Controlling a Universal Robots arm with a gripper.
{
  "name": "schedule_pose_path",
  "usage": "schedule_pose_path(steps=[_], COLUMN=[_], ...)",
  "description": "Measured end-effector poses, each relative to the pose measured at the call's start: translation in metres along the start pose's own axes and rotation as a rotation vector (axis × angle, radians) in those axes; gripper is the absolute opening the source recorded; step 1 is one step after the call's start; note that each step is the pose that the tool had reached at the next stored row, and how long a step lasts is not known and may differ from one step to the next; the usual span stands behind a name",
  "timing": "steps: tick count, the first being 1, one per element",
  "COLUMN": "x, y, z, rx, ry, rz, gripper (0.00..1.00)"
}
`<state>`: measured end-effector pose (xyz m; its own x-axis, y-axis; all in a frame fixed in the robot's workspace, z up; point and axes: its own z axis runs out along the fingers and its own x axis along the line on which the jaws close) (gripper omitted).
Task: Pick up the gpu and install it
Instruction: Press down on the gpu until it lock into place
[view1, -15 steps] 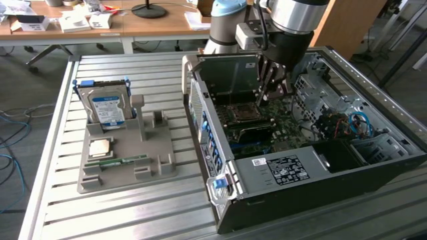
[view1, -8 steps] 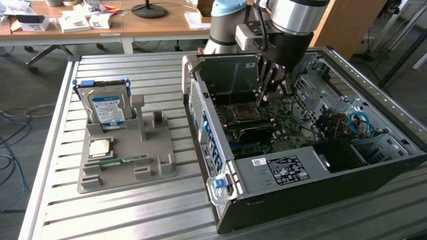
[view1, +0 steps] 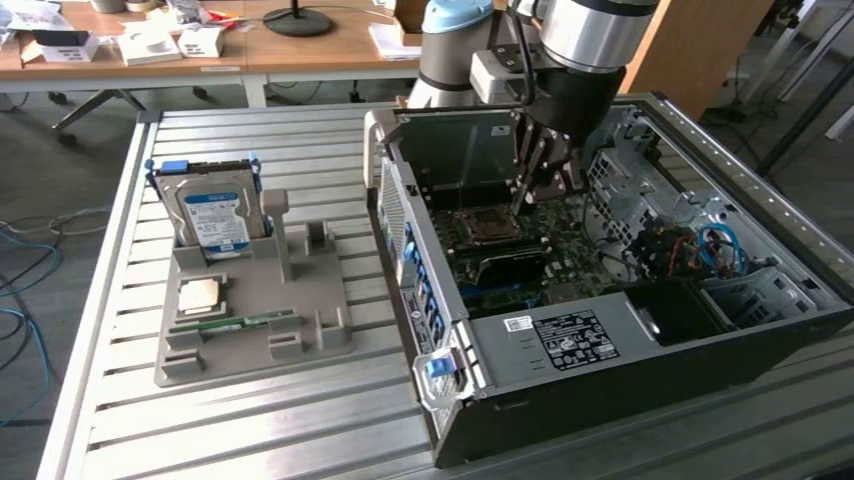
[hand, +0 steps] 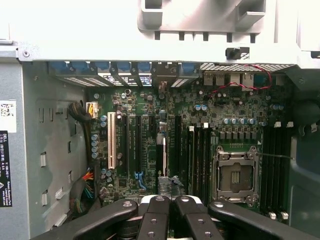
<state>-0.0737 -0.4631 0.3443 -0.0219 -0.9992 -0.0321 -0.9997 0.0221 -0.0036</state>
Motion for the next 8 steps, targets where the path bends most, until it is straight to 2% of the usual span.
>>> schedule_pose_path(steps=[8], x=[0.0000], y=[0.0000], z=[0.0008], rx=[0.0000], ry=[-0.0001], rz=[0.000], gripper=[0.11])
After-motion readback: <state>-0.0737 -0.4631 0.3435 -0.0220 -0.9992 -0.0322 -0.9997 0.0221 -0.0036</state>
